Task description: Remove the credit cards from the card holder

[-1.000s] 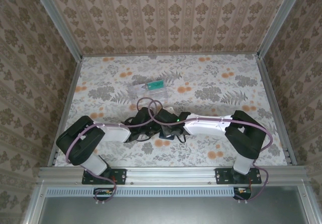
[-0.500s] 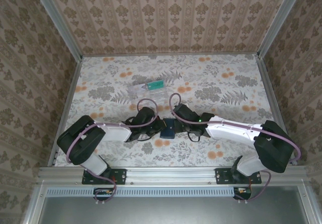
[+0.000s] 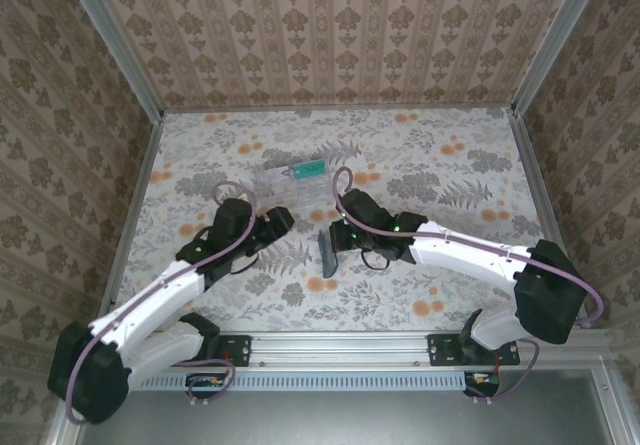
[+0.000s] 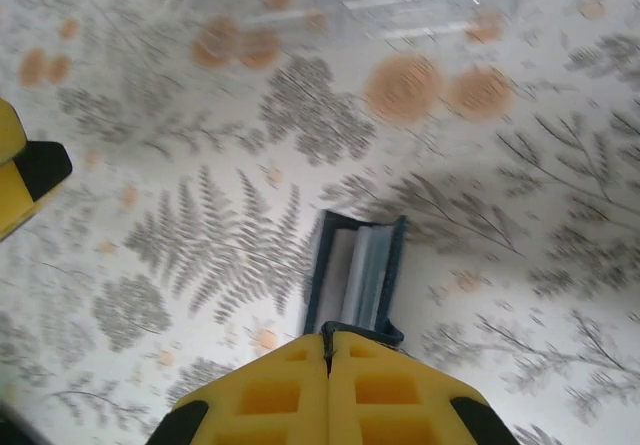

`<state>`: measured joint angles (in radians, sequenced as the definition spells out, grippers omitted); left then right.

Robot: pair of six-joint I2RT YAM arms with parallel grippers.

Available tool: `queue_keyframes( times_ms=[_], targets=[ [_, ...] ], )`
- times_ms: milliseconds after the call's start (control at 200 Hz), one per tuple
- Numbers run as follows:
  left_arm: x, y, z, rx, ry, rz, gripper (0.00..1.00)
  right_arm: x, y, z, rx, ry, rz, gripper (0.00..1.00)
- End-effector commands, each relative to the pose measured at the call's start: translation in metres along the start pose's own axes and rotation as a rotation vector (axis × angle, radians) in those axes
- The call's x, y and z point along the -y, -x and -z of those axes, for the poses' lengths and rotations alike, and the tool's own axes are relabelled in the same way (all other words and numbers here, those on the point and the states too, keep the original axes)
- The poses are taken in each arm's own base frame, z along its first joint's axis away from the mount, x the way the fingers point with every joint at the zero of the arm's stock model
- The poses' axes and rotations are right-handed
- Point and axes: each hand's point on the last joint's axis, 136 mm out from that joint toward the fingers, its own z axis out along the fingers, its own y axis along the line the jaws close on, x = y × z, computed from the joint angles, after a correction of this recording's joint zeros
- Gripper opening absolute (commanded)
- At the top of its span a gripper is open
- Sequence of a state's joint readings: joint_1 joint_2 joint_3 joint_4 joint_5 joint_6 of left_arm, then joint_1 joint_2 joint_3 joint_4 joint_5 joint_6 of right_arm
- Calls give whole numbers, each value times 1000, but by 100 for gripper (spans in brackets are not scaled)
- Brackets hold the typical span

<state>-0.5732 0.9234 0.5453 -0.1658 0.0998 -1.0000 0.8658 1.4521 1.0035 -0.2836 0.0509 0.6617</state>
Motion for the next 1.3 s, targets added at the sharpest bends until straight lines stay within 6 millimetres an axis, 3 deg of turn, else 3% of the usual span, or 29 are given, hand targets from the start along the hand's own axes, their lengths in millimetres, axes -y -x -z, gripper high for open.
queue_keyframes(
  times_ms=[0,165,370,580,805,885,985,1215,1295],
  targets=[
    [-29,-12,9,-33,86,-43,78,-22,9,-3,-8,72,-3,0],
    [-36,-24,5,-67,67,-22,77,-2,1,-12,-28,1,-4,0],
    [-32,-30,-2,-94,48,-50,74,58,-16,-6,-16,-139,-54,0],
    [-17,-37,-14,-125,36,-97,73,129,-40,-2,-50,-333,-88,0],
    [6,-55,-32,-179,12,-167,72,169,-64,-7,-130,-492,-65,0],
    [15,-61,-38,-200,-2,-187,70,174,-70,-11,-170,-523,-50,0],
    [23,-65,-43,-211,-10,-208,67,169,-67,-10,-169,-514,-41,10],
    [40,-72,-53,-230,-49,-241,55,144,-39,9,-86,-440,-26,49],
    [42,-74,-60,-242,-49,-250,52,135,-34,12,-78,-408,-29,52]
  ],
)
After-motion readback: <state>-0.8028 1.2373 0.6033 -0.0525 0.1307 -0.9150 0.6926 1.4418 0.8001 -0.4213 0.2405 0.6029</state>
